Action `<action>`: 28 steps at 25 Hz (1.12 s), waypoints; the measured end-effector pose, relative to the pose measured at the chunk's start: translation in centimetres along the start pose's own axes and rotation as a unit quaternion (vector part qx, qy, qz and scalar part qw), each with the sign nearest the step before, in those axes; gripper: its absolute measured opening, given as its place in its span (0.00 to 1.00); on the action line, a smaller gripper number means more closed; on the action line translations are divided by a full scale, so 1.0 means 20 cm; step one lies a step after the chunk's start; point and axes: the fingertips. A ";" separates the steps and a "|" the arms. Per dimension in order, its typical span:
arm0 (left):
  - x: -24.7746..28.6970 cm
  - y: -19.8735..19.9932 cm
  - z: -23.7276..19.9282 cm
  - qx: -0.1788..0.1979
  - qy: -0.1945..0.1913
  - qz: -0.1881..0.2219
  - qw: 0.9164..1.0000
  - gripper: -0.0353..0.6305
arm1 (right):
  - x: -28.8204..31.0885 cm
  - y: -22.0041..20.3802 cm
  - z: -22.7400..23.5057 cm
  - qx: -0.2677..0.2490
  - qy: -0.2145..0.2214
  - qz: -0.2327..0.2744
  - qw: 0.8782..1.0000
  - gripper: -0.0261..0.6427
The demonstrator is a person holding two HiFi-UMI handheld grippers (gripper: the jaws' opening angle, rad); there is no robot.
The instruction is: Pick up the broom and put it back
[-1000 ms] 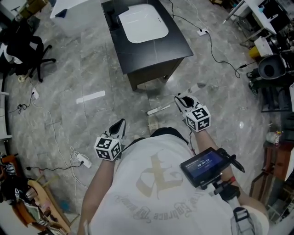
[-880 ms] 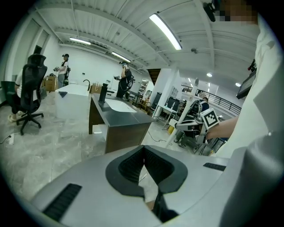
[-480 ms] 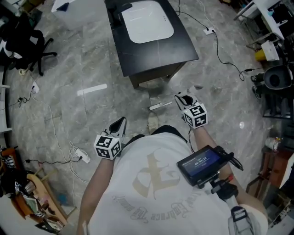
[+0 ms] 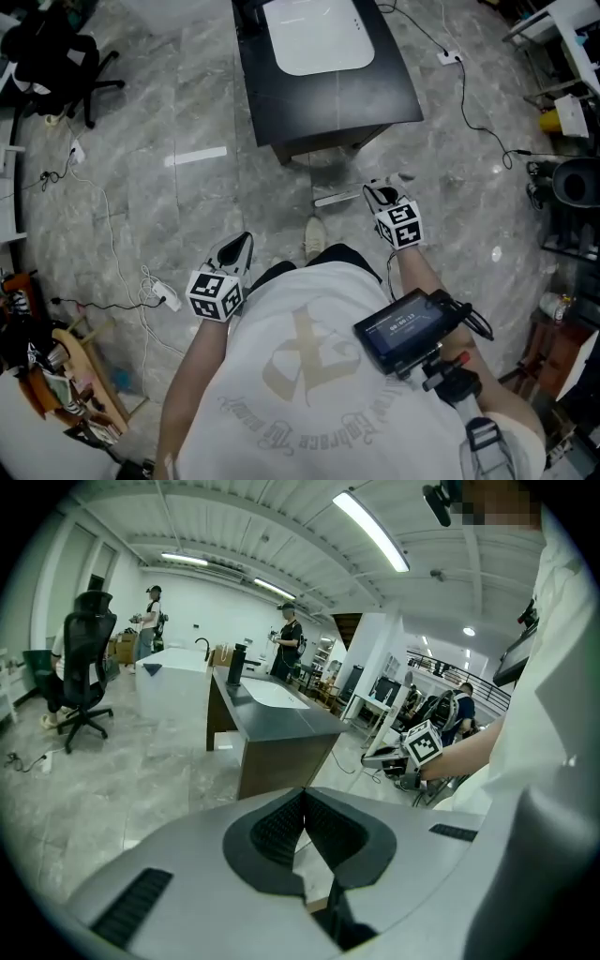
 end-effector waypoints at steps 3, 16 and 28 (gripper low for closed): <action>0.02 0.01 0.02 -0.002 0.007 -0.006 1.000 0.07 | 0.05 -0.04 0.04 -0.010 -0.001 -0.012 1.000 0.18; 0.05 -0.02 -0.01 -0.042 0.060 -0.012 0.997 0.07 | 0.33 -0.16 0.12 -0.019 -0.005 -0.068 0.997 0.18; 0.02 -0.02 -0.05 -0.066 0.102 -0.005 0.993 0.07 | 0.52 -0.13 0.15 -0.009 0.005 -0.077 0.997 0.18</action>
Point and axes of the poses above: the fingertips, and each gripper's own axes: x forward along the fingers, z to its right, y out of its top, and after that the axes turned 4 degrees about -y, right-handed
